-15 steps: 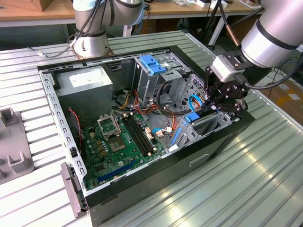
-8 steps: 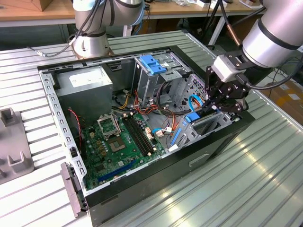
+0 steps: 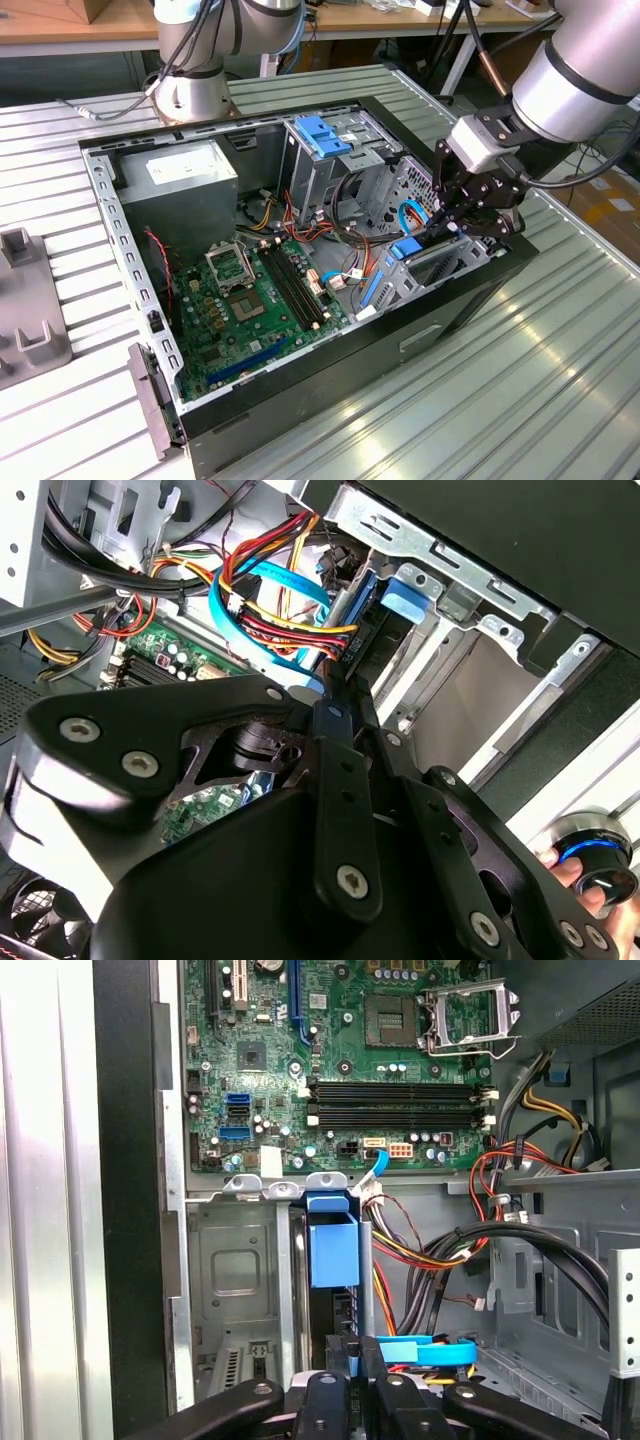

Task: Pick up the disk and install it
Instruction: 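Insert the second disk wire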

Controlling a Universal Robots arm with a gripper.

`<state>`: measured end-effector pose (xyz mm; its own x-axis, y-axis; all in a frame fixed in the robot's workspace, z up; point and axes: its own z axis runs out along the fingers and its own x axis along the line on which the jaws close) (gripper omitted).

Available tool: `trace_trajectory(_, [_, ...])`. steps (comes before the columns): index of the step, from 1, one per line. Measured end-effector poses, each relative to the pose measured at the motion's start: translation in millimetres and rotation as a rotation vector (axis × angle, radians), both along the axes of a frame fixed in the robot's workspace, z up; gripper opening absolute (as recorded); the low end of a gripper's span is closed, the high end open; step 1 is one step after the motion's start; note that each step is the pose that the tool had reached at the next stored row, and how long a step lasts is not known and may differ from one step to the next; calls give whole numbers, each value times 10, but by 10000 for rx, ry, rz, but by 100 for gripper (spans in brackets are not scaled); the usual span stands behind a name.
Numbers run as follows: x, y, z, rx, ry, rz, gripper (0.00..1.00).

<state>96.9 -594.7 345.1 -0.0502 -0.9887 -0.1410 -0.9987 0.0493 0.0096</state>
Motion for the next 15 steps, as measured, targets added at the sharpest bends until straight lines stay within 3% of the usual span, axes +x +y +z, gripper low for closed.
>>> trace_trajectory(8, [0, -16, -39, 2, 6, -1, 16])
trace_trajectory(15, [0, -14, 0, 17, 5, 4, 16])
